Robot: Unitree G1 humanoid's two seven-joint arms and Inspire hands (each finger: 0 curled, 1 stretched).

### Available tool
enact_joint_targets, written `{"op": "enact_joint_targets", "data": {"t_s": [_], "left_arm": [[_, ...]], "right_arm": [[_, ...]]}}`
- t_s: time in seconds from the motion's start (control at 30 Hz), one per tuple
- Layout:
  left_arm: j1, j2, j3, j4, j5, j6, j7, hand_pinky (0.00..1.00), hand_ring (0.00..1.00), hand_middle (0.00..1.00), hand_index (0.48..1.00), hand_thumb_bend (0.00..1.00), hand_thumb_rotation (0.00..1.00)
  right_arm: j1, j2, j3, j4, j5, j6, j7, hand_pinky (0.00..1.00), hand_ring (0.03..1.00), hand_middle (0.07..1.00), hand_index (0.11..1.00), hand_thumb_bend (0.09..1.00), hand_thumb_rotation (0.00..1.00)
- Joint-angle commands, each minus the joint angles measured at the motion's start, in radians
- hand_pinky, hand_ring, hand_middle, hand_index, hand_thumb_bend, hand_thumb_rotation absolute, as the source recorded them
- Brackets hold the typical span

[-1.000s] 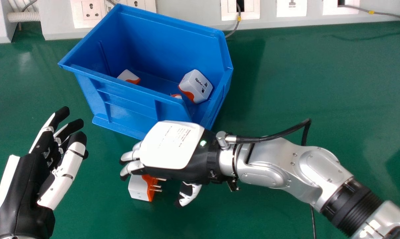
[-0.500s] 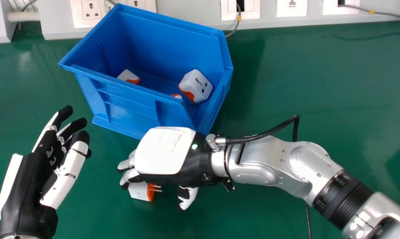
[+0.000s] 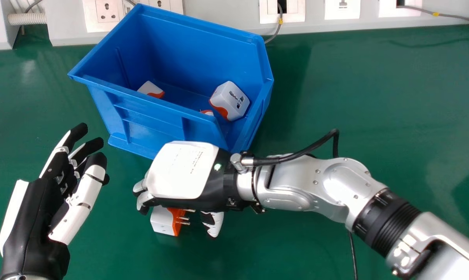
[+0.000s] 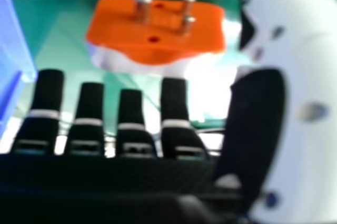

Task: Pick all objects and put in blue box

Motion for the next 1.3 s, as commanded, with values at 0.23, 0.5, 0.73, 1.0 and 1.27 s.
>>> {"op": "enact_joint_targets", "data": {"t_s": [0.23,0.5,0.73,1.0,1.27], "left_arm": [[0.016,-0.008,-0.007,-0.053,0.005,-0.005,0.013,0.76,0.86,0.87,0.917,0.30,0.58],[0.018,-0.009,-0.010,-0.055,0.003,-0.002,0.014,0.77,0.86,0.87,0.916,0.30,0.58],[0.020,-0.008,-0.012,-0.060,0.003,0.002,0.015,0.77,0.86,0.87,0.916,0.30,0.58],[0.019,-0.008,-0.016,-0.073,0.006,0.012,0.018,0.77,0.86,0.87,0.915,0.31,0.58],[0.019,-0.006,-0.015,-0.071,0.007,0.011,0.017,0.77,0.86,0.87,0.915,0.31,0.58]], "right_arm": [[-0.062,0.018,0.018,0.009,-0.008,0.014,-0.034,0.68,0.821,0.853,0.744,0.658,0.00],[-0.067,0.031,0.031,0.026,0.001,0.023,-0.026,0.69,0.821,0.853,0.749,0.678,0.00],[-0.058,0.045,0.030,0.034,0.007,0.033,-0.021,0.69,0.819,0.854,0.750,0.720,0.00],[-0.036,0.050,0.031,0.044,0.009,0.047,-0.049,0.69,0.815,0.847,0.717,0.762,0.00],[-0.021,0.062,0.034,0.069,0.013,0.060,-0.094,0.67,0.804,0.834,0.671,0.735,0.00]]}}
